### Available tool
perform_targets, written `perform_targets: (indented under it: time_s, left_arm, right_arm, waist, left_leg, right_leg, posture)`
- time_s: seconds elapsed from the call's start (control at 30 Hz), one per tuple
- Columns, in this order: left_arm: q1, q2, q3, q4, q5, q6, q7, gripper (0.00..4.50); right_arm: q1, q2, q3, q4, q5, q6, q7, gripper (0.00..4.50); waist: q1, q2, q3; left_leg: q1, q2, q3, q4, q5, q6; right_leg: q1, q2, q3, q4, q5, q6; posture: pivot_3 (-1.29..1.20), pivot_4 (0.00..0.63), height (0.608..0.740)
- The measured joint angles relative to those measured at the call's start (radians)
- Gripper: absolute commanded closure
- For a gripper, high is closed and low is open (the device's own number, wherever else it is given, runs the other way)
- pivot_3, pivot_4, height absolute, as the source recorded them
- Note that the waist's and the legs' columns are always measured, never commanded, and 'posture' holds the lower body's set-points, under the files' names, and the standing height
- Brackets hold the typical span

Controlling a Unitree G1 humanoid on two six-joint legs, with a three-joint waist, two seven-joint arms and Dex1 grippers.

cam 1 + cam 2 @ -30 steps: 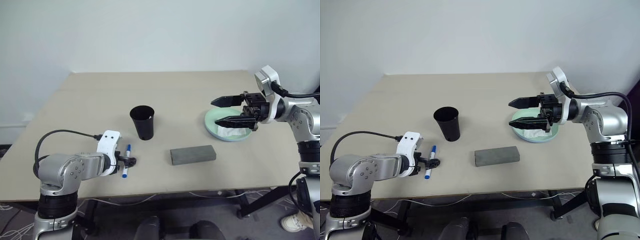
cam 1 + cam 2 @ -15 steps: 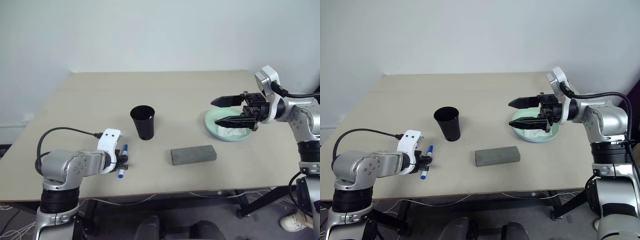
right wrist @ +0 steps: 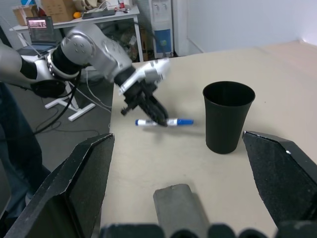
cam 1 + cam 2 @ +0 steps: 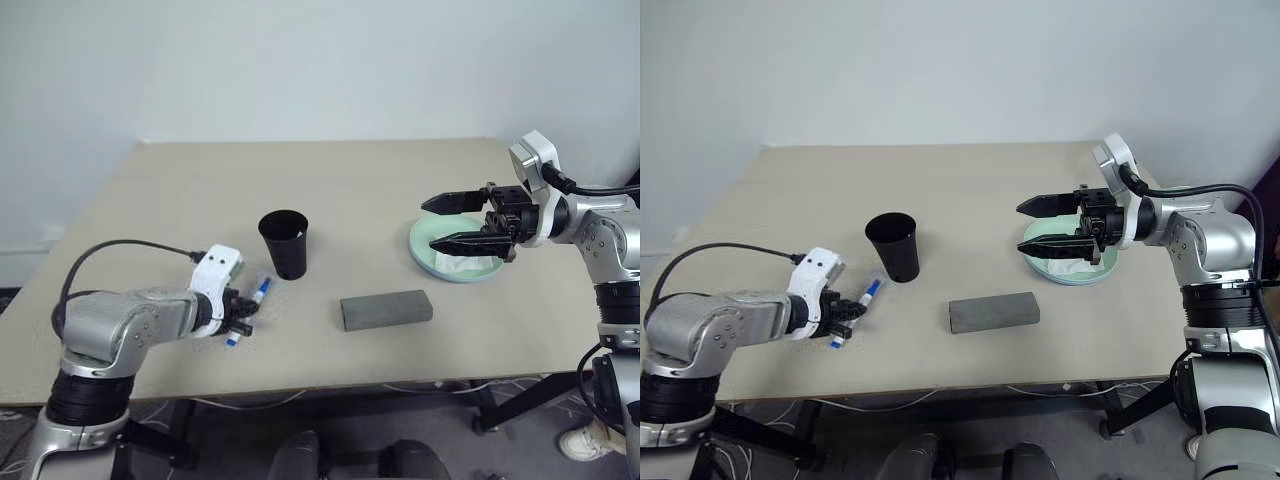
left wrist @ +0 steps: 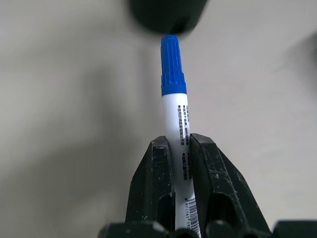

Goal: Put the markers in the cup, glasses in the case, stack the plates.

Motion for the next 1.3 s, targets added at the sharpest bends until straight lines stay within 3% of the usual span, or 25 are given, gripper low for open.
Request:
perform_targets:
  time_s: [0.27,0.4,0.67,1.0,1.3]
  left_arm:
    - [0.054,0.102,0.002,-0.125,-0.078,-0.145,-0.264,4.39]
    - [0.044,0.088,0.009,-0.131,-0.103,-0.165,-0.298,4.39]
    - [-0.082,-0.036,0.057,-0.058,-0.077,-0.324,-0.233,4.39]
    - [-0.198,-0.259,0.042,0.241,0.189,-0.714,-0.062,4.39]
    - [-0.281,-0.381,0.032,0.488,0.319,-0.979,-0.022,4.39]
  right_arm:
    - [-0.002,0.002,0.001,0.000,-0.001,0.000,0.000,0.00]
    - [-0.002,0.005,0.001,0.000,-0.001,0.000,-0.001,0.00]
    - [-0.004,0.013,0.001,0.001,-0.002,0.000,-0.001,0.00]
    - [-0.010,0.018,0.003,0.005,-0.003,-0.002,0.000,0.00]
    - [-0.011,0.022,0.003,0.005,-0.003,-0.002,0.000,0.00]
  waist:
    - [0.000,0.000,0.000]
    - [0.000,0.000,0.000]
    - [0.000,0.000,0.000]
    - [0.002,0.000,0.000]
    - [0.005,-0.001,0.000]
  left_leg:
    - [-0.001,0.000,0.001,0.000,0.001,-0.001]
    - [-0.001,0.000,0.001,0.002,0.000,0.000]
    - [-0.001,0.000,0.001,0.008,0.002,0.002]
    - [-0.001,0.000,0.007,0.011,0.007,0.011]
    - [-0.001,0.000,0.011,0.011,0.007,0.012]
  right_leg:
    - [-0.002,0.001,0.001,-0.001,0.000,0.000]
    - [-0.001,0.002,0.000,0.000,0.000,0.000]
    - [0.002,0.004,-0.004,0.002,0.002,0.004]
    - [0.003,0.004,-0.002,0.002,0.007,0.012]
    - [0.001,0.002,0.000,0.002,0.010,0.012]
  posture:
    - [0.00,0.000,0.740]
    - [0.00,0.000,0.740]
    - [0.00,0.000,0.740]
    - [0.00,0.000,0.740]
    - [0.00,0.000,0.740]
